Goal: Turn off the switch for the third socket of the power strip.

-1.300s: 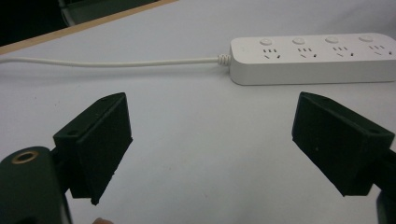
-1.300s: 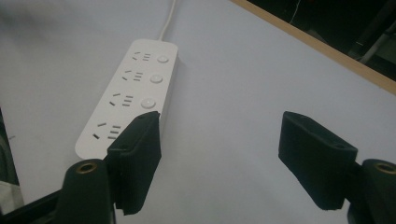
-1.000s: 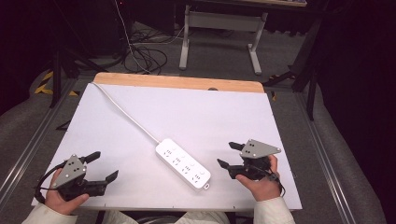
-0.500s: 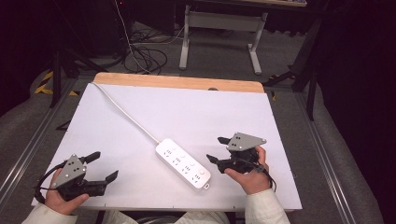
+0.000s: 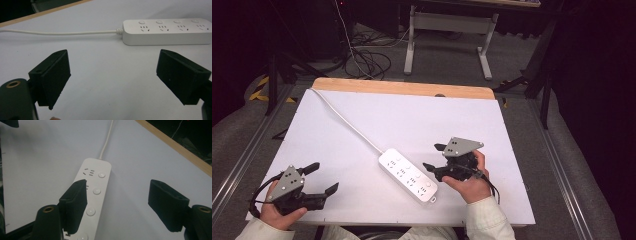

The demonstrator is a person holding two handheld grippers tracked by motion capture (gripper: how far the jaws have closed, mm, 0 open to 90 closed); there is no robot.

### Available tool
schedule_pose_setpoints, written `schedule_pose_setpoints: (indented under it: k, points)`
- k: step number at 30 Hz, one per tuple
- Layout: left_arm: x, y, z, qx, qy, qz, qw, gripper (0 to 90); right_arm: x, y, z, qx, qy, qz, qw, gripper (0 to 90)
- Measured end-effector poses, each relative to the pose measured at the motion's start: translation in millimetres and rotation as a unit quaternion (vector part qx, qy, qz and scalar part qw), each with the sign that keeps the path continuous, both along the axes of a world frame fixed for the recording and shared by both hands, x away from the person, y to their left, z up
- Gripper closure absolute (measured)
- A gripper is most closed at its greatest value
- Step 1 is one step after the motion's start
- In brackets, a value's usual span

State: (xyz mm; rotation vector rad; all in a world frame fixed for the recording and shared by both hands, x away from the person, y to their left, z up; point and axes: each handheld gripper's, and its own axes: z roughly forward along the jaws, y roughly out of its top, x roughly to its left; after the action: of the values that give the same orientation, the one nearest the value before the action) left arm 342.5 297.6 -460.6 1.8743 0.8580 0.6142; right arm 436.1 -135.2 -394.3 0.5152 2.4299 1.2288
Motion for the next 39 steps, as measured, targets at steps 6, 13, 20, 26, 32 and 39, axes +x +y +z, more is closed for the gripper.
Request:
schedule_pose_setpoints:
  k: [6,13,20,26,32,39]
  points:
    - [-0.1,0.1,0.0,-0.002,0.0,-0.001,1.0,12.4,5.7,16.3,-0.5,-0.002,0.006,0.009,0.9999,32.3]
    - [-0.2,0.6,0.2,-0.003,0.001,0.0,1.0,12.4,7.8,25.9,-1.6,-0.005,0.009,0.011,0.9999,35.3]
    - [-0.3,0.3,0.3,-0.003,0.002,-0.003,1.0,12.5,5.6,27.7,-2.1,-0.014,0.01,0.013,0.9998,48.9]
    - [0.0,0.1,0.2,-0.003,0.002,-0.004,1.0,12.5,4.7,29.2,-4.2,-0.029,0.025,0.02,0.9991,64.3]
    - [-0.1,0.2,0.3,-0.002,0.001,-0.004,1.0,12.5,4.4,35.4,-8.8,-0.057,0.038,0.029,0.9972,80.5]
    - [-0.1,0.2,0.2,-0.001,0.001,-0.004,1.0,12.6,8.5,40.2,-14.3,-0.092,0.071,0.021,0.993,90.0]
